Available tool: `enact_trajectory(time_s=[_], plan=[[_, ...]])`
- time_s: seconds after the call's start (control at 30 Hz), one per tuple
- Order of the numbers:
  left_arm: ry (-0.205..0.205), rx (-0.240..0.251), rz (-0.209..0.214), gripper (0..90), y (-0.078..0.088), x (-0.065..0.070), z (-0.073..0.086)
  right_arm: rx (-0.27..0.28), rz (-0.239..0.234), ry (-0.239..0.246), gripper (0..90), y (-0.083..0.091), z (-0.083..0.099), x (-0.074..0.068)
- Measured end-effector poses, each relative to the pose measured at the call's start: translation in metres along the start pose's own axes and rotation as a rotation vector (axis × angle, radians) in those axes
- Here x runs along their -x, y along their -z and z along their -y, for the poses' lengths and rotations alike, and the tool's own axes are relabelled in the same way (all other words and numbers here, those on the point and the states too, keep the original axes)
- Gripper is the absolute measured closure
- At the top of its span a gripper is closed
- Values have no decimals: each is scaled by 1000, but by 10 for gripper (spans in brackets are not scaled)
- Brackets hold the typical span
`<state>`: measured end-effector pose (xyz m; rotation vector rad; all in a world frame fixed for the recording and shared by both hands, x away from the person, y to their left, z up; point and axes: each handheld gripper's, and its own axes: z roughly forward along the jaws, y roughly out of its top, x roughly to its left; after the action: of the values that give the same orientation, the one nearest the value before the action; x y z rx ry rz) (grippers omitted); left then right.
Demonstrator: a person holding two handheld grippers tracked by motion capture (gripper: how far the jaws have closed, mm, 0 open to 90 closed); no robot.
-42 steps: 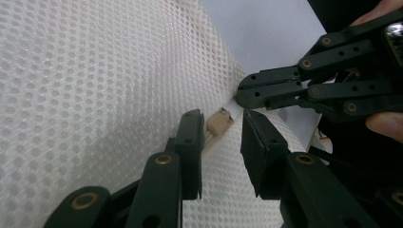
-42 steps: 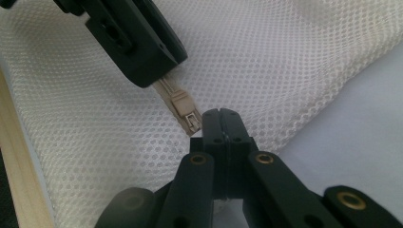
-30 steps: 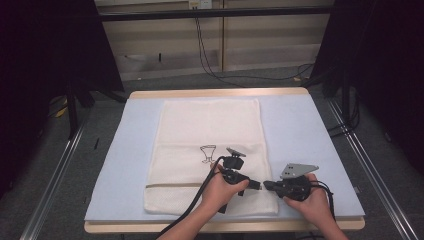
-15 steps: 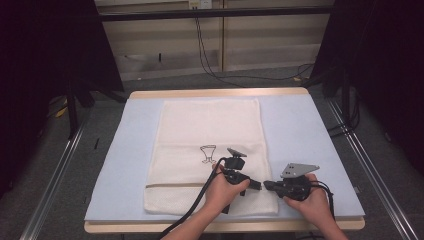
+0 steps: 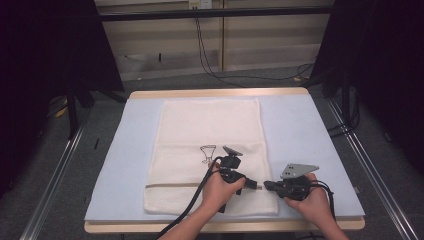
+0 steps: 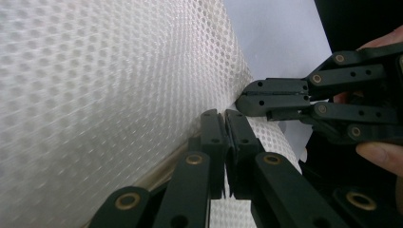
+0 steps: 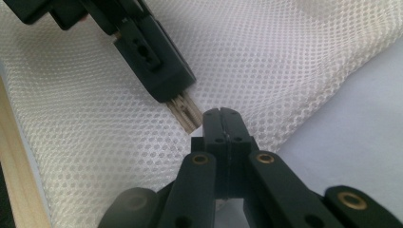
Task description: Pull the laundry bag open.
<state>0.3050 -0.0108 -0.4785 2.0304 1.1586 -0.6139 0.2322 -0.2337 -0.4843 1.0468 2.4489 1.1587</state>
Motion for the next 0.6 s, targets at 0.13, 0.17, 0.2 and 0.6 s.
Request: enact_trajectory(time_s=[0.13,0.17,0.2,0.6], plan=[[-10,7,-7,875,7,-3,3,-6,2,-2,900,0,-1,0],[-9,5,-9,876,8,-5,3,-6,-5,-4,900,0,-1,1],[-5,4,-3,875,10,-6,4,-8,-5,-3,900,0,-1,1],[2,11,10,875,24,-15,7,-5,-8,-5,900,0,-1,2]])
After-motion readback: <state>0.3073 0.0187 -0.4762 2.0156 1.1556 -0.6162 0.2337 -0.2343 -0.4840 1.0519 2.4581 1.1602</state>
